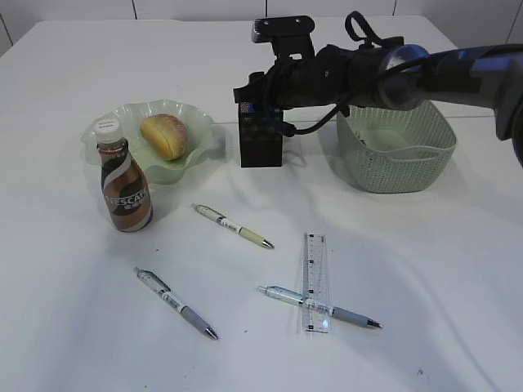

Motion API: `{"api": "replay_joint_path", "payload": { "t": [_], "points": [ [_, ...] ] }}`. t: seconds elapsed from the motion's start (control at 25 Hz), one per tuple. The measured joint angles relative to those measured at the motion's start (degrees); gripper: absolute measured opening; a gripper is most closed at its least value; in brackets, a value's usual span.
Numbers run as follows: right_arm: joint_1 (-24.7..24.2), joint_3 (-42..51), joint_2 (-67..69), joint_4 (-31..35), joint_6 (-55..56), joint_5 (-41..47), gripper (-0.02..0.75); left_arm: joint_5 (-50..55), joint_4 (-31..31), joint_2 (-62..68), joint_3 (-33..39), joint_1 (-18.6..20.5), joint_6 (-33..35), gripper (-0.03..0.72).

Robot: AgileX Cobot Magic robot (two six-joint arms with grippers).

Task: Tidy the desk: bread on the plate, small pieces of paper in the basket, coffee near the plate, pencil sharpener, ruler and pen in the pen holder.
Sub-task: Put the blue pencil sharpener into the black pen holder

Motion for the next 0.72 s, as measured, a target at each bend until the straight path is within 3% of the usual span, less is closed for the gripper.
{"api": "replay_joint_path", "payload": {
  "t": [0.36, 0.72],
  "points": [
    [0.0, -0.6, 0.0, 1.9, 0.0, 0.9, 0.423, 0.0, 0.0, 0.0, 0.0, 0.0, 0.0, 0.393],
    [0.0, -13.3, 0.0, 2.1, 0.0, 17.3, 0.424, 0.1, 1.3, 0.0, 0.0, 0.0, 0.0, 0.393]
  ]
}}
